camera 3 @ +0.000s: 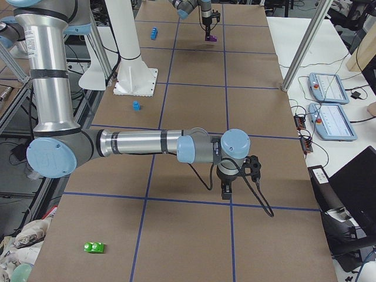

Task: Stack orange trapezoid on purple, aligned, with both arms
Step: 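Carry the purple trapezoid with the left gripper to the table center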

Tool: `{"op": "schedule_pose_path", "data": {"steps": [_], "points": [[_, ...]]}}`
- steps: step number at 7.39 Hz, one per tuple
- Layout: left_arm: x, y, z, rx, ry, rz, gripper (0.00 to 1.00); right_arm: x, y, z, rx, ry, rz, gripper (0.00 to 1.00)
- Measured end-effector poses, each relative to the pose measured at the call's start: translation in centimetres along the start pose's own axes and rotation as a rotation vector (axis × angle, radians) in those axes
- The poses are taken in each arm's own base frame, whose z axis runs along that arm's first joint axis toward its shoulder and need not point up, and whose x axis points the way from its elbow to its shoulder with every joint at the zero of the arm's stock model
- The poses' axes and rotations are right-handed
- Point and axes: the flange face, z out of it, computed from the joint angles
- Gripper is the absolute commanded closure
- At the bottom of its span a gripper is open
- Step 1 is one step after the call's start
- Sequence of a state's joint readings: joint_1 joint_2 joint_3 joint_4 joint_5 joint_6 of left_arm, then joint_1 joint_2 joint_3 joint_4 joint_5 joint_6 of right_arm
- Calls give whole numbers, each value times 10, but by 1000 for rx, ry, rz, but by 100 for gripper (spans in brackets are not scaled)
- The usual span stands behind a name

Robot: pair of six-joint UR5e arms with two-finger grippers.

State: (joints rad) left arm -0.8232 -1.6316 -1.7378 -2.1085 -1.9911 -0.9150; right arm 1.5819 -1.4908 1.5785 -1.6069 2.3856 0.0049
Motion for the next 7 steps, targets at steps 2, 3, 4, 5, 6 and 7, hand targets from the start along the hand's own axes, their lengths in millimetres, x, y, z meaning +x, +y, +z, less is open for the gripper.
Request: {"op": "schedule_pose_path", "data": {"steps": [2, 3, 4, 5, 6, 7], "points": [[63, -17, -6, 23, 59, 135, 100, -11, -8, 0, 1, 7, -23, 0], [101, -29, -10, 36, 90, 206, 100, -16, -12, 4, -4, 26, -37, 0], [144, -37, -14, 40, 117, 257, 100, -19, -14, 8, -12, 38, -43, 0], [191, -41, -17, 51, 140, 299, 100, -18, -13, 11, -18, 42, -41, 0], [242, -44, -13, 75, 150, 337, 100, -19, -13, 12, -19, 42, -41, 0], [296, -51, -2, 99, 149, 364, 100, -20, -14, 11, -17, 43, -42, 0]]}}
